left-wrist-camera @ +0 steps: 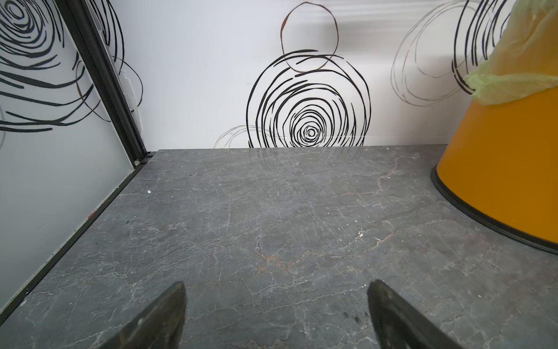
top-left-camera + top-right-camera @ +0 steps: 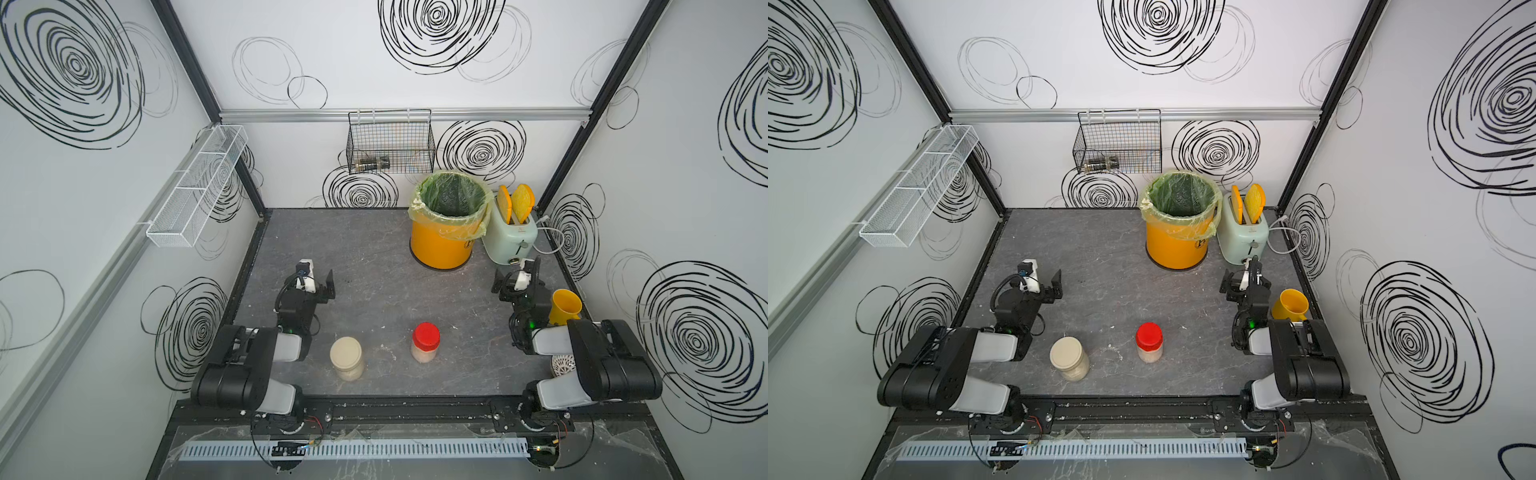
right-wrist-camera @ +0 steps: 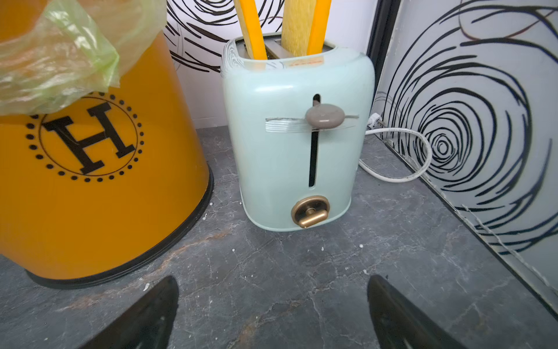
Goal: Empty expired oatmeal from jars
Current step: Pick up the jar from the center of the board.
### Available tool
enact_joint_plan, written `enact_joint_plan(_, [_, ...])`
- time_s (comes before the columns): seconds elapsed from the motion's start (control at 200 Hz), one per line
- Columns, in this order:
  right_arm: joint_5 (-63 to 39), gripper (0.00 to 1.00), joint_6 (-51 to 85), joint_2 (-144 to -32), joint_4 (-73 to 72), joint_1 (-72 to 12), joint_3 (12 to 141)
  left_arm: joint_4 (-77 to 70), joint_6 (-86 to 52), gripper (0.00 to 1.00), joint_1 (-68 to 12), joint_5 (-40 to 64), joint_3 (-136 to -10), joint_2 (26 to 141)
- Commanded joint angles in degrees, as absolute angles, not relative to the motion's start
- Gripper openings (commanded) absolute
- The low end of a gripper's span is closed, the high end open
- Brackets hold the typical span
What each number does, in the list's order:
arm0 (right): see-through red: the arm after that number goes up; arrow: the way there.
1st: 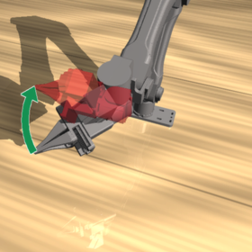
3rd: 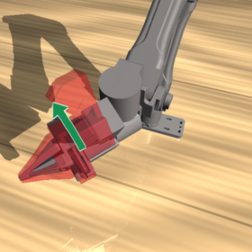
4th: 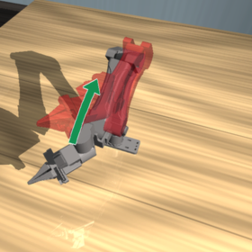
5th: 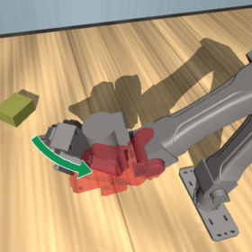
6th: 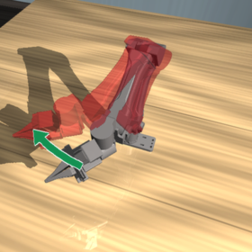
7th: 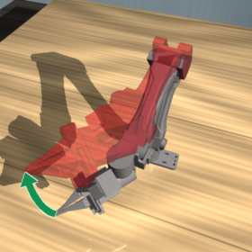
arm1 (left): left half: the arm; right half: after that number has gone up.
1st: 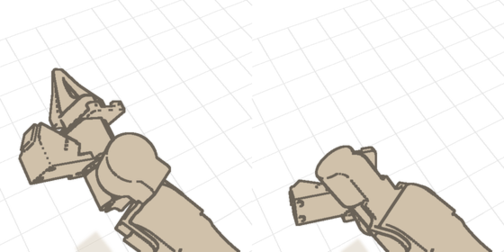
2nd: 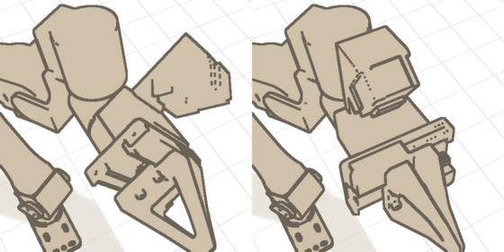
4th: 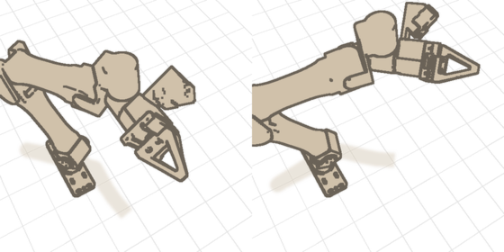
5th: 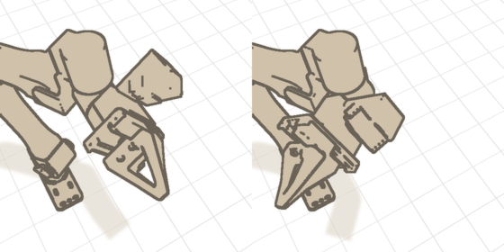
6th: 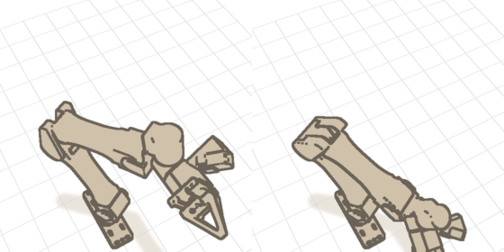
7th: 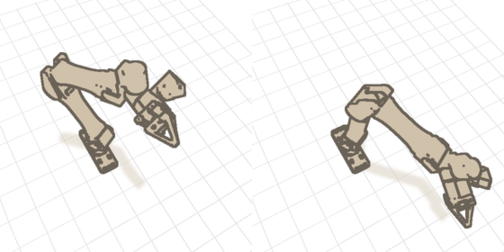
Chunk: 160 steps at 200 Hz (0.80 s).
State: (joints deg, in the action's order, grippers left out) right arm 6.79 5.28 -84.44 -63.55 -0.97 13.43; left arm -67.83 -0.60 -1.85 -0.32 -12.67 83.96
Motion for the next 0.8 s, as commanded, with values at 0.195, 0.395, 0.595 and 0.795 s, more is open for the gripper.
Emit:
enact_joint_plan(0.195, [6.5,0.98,4.4,-84.9,-64.3,-0.7,14.3,-72.2,0.2,0.96,-3.3,-3.4,-12.4,83.7])
enact_joint_plan(0.395, [6.4,0.98,4.4,-84.9,-64.5,-0.7,14.3,-72.0,-0.3,0.96,-2.3,-1.5,-12.5,83.7])
enact_joint_plan(0.595, [6.5,0.98,4.3,-84.8,-64.5,-0.7,14.3,-72.0,-0.6,0.96,-1.8,-0.8,-12.5,83.8])
enact_joint_plan(0.795, [6.3,0.98,4.3,-84.9,-64.4,-0.6,14.4,-71.9,-1.1,0.96,-1.1,0.2,-12.6,83.8])
